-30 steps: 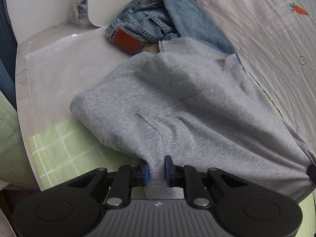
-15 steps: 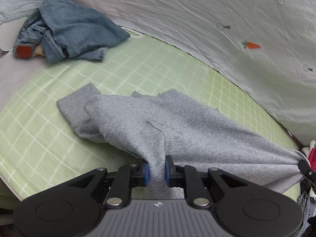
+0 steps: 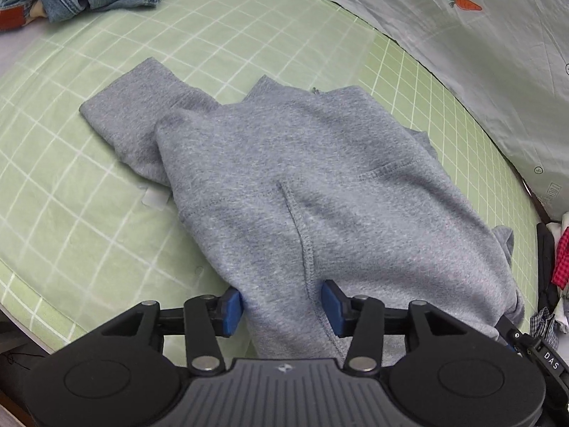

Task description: Fold clothes

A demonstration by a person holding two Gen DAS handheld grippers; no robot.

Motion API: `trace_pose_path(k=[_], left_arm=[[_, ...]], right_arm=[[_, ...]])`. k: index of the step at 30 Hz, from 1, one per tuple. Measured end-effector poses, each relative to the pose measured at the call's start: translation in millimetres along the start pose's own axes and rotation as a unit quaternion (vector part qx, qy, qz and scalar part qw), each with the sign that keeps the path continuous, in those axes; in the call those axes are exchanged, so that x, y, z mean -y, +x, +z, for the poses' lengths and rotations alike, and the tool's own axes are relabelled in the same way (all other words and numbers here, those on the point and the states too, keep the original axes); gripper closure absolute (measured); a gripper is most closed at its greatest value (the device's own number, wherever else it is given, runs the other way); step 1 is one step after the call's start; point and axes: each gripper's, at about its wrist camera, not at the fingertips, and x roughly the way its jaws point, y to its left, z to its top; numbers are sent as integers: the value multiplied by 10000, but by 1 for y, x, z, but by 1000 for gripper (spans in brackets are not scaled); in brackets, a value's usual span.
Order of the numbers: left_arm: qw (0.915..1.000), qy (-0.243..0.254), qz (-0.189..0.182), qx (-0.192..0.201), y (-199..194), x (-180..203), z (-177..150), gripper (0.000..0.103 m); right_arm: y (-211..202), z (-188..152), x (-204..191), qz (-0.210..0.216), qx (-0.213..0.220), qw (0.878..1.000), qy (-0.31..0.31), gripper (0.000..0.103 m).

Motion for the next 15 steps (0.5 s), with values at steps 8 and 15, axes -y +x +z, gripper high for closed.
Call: trace_pose_path(k=[8,15], left_arm=[[9993,106,17,-363,34,18,13,52],[9991,38,67,-422,60,47,57,52]], right_arm=[[45,10,-15,-74,-711,9964,-450,59],[81,40,-43,-67,-843,9892,-1198,66]])
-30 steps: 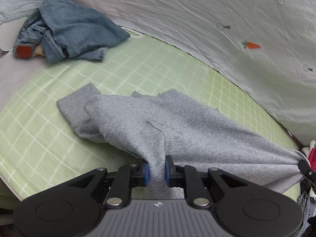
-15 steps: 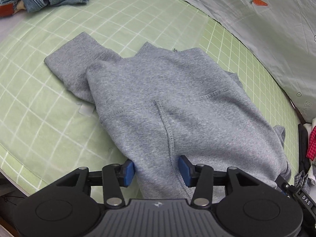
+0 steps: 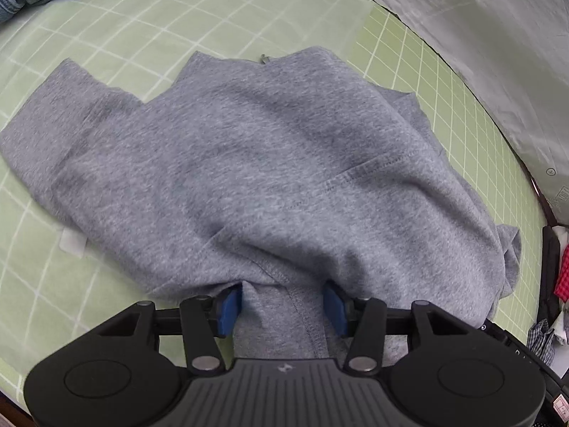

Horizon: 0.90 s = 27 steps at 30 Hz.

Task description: Fold clothes

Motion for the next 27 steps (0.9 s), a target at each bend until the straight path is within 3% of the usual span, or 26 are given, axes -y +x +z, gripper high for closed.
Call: trace_pose_path(k=[4,15,20,27], left_arm=[[9999,12,107,-62,14,26,36,52],[9973,451,261,522,52,111,143,52],[9965,465,280,631,44,116,149,52],[9944,307,256,977,-3,93,124,51]], right_arm=[[19,40,-7,-24,113,9997,-227,67],[77,172,-3,-512,673,9946,-608,69],[69,187,-1,-592,796,9930,-635,69],[39,185,-3,-568,1044,9909,-625,68]])
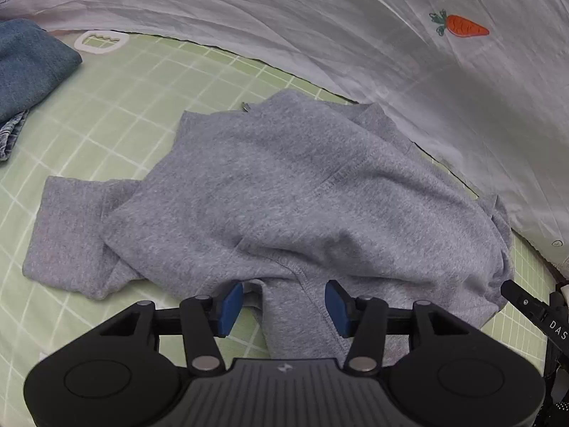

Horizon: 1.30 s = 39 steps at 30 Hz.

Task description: Fold clothes

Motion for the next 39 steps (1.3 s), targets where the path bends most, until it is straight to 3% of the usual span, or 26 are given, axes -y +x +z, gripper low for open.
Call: trace_pose_path(k=[5,11,13,15,23,28,32,35,39], left_arm=[[9991,-255,110,316,-23,-22,0,51],[9976,-501,290,371,-24,-43,7,49],[9975,-488,354,379,-20,-46,10,47],[9974,-485,374,370,-14,-46,16,46],[9961,-601,634,158,25,-53,42,38],[9940,-833,703,-43,45,-63,48,31],[9942,-782,740,-85,51,-63,48,29],[9942,-740,775,-97,53,-61,49,28],[9942,-725,781,-113,52,-61,50,28]], right_arm=[[-26,8,-4,27,314,9995,7,61],[-33,19,-17,-44,470,9987,-197,41],[-28,24,-23,-44,491,9983,-321,28],[-17,33,-30,25,464,9978,-463,25],[72,73,-69,472,-20,9937,-1011,28],[136,77,-92,583,-503,9877,-1363,30],[162,70,-99,607,-749,9834,-1537,33],[167,65,-97,717,-802,9818,-1567,40],[161,62,-94,974,-705,9791,-1641,66]])
